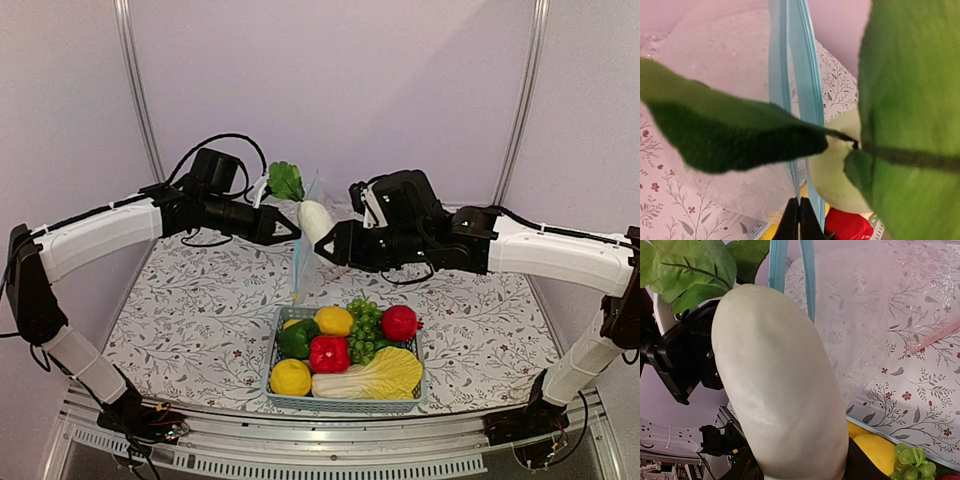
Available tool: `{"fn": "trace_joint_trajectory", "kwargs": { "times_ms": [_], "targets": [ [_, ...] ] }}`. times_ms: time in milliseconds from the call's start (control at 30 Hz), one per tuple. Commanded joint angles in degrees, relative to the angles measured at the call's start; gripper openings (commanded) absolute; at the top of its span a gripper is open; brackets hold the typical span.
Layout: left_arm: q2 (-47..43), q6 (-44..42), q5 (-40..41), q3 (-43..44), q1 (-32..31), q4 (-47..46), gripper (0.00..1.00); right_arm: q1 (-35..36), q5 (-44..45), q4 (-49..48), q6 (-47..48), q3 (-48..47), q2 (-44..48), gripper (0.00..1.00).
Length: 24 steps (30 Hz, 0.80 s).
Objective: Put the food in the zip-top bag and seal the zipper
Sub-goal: Place the fake vegetable in the zipper food storage bag.
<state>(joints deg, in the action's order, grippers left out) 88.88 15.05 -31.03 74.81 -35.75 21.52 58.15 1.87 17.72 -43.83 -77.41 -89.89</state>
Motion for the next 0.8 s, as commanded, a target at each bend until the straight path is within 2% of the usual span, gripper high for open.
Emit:
{"fn": "trace_joint_trajectory", "kwargs": {
  "times_ms": [0,333,533,767],
  "targets": [
    [-2.03,0.16,1.64,-1.36,-0.55,-1.73,0.00,-1.26,-1.17,-1.27,-4.73,1.52,-0.34,0.27],
    [-3.65,0.08,2.63,-2.65,-0.46,-3.51,0.00,-2.50,-1.17,-0.40,-8.51,4.30,-0.49,0.27],
    [-3.96,0.16,3.65,-3.04,-0.42,-3.75,0.00,-2.62,-0.91,4.09,-8.34,2.86,-1.16,0.27],
    [-3.63,-0.65,-0.20,-3.19,-0.52,-4.88,0.00,-2.86,-1.18,7.70,-7.44,0.36,-1.87,0.27]
  ]
}}
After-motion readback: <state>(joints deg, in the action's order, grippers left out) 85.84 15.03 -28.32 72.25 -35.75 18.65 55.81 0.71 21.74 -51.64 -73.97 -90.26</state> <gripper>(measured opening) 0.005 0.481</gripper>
